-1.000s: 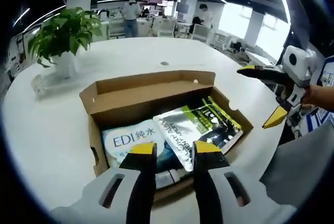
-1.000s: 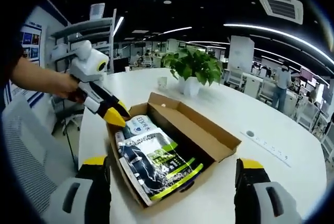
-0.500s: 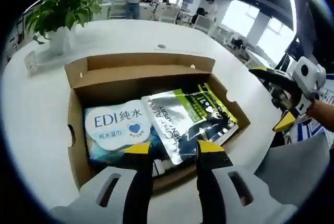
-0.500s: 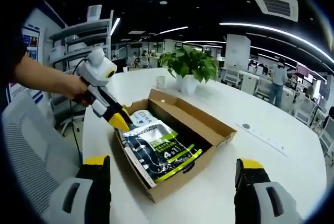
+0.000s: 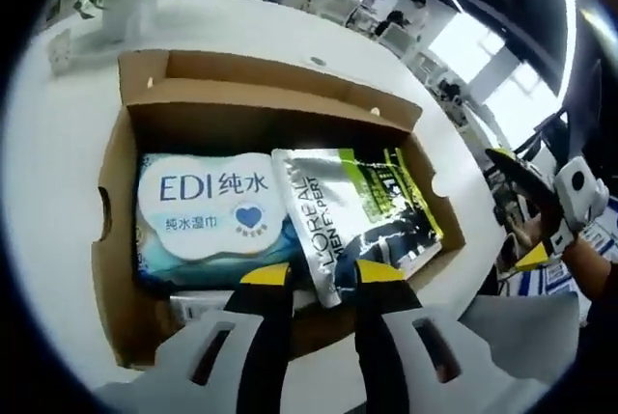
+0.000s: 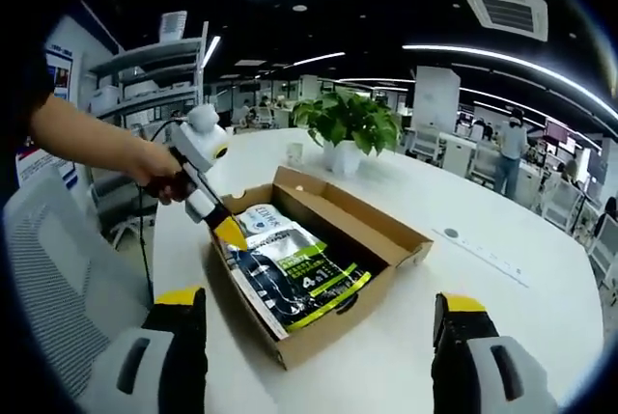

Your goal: Operate the shoe box by opening the lid, removing the specified soft item, and placing it in the target area until the item is outside and the box remains undamaged.

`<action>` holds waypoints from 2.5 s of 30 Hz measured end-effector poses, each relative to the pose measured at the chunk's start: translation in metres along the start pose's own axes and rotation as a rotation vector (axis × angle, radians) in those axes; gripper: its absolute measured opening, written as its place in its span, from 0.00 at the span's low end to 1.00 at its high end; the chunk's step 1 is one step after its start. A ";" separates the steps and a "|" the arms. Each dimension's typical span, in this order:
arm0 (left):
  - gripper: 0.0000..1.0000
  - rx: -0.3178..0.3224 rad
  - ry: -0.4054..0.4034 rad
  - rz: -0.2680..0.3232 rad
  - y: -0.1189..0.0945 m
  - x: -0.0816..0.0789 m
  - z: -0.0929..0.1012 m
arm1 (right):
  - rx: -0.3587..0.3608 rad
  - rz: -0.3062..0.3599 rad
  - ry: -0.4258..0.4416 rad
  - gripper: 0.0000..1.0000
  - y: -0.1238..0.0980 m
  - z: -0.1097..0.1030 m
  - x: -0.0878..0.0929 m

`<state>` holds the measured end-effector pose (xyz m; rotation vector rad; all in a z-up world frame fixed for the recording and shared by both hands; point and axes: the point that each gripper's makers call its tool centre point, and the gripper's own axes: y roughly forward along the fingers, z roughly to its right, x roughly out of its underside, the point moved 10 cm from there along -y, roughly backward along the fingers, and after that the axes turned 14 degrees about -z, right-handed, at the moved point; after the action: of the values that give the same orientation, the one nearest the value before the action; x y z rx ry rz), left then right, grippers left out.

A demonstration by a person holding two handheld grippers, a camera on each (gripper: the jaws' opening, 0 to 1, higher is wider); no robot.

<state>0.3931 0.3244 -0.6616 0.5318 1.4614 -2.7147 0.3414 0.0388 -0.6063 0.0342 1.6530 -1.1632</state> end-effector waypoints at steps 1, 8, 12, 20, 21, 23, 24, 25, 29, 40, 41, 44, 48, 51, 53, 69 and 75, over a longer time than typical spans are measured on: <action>0.19 0.016 -0.010 -0.002 0.001 -0.001 0.000 | -0.001 0.001 0.000 0.97 0.000 0.000 0.000; 0.11 0.024 -0.022 -0.013 0.002 -0.004 0.001 | -0.001 0.002 0.008 0.96 0.001 0.003 0.002; 0.09 0.041 -0.008 -0.041 0.005 -0.003 0.003 | -0.002 -0.001 0.006 0.96 0.002 0.005 0.003; 0.00 0.031 0.104 0.003 -0.001 -0.005 0.008 | -0.012 -0.003 -0.001 0.93 0.008 0.003 0.002; 0.00 0.028 0.108 0.002 -0.003 -0.003 0.013 | -0.012 -0.003 -0.002 0.93 0.008 0.003 0.001; 0.00 0.024 0.122 0.005 -0.005 -0.001 0.016 | -0.015 -0.001 -0.008 0.92 0.010 0.002 0.001; 0.00 0.022 0.125 0.007 -0.006 -0.001 0.019 | -0.016 -0.002 -0.010 0.92 0.011 0.002 0.000; 0.00 0.021 0.125 0.007 -0.007 -0.001 0.020 | -0.019 -0.002 -0.012 0.91 0.011 0.002 0.000; 0.00 0.018 0.128 0.014 -0.013 -0.002 0.027 | -0.031 -0.004 -0.021 0.89 0.015 -0.001 -0.001; 0.00 -0.014 0.139 0.050 -0.024 -0.011 0.035 | -0.040 0.011 -0.042 0.78 0.021 -0.009 -0.006; 0.00 -0.008 0.133 0.054 -0.025 -0.012 0.036 | -0.039 0.010 -0.043 0.77 0.022 -0.009 -0.006; 0.00 0.007 0.115 0.062 -0.029 -0.013 0.037 | -0.031 0.009 -0.043 0.74 0.024 -0.009 -0.007; 0.00 0.018 0.102 0.072 -0.033 -0.015 0.043 | -0.024 0.009 -0.048 0.71 0.027 -0.013 -0.008; 0.00 0.017 0.108 0.079 -0.035 -0.016 0.050 | -0.025 0.008 -0.052 0.69 0.031 -0.016 -0.009; 0.00 0.017 0.112 0.081 -0.037 -0.017 0.054 | -0.022 0.006 -0.053 0.67 0.033 -0.017 -0.010; 0.00 0.042 0.110 0.089 -0.047 -0.034 0.071 | -0.003 -0.038 -0.048 0.50 0.054 -0.020 -0.010; 0.00 0.035 0.104 0.080 -0.047 -0.038 0.069 | -0.006 -0.063 -0.036 0.46 0.064 -0.022 -0.008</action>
<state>0.4011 0.2890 -0.5768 0.7270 1.3842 -2.6932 0.3639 0.0917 -0.6433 -0.0426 1.6363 -1.1997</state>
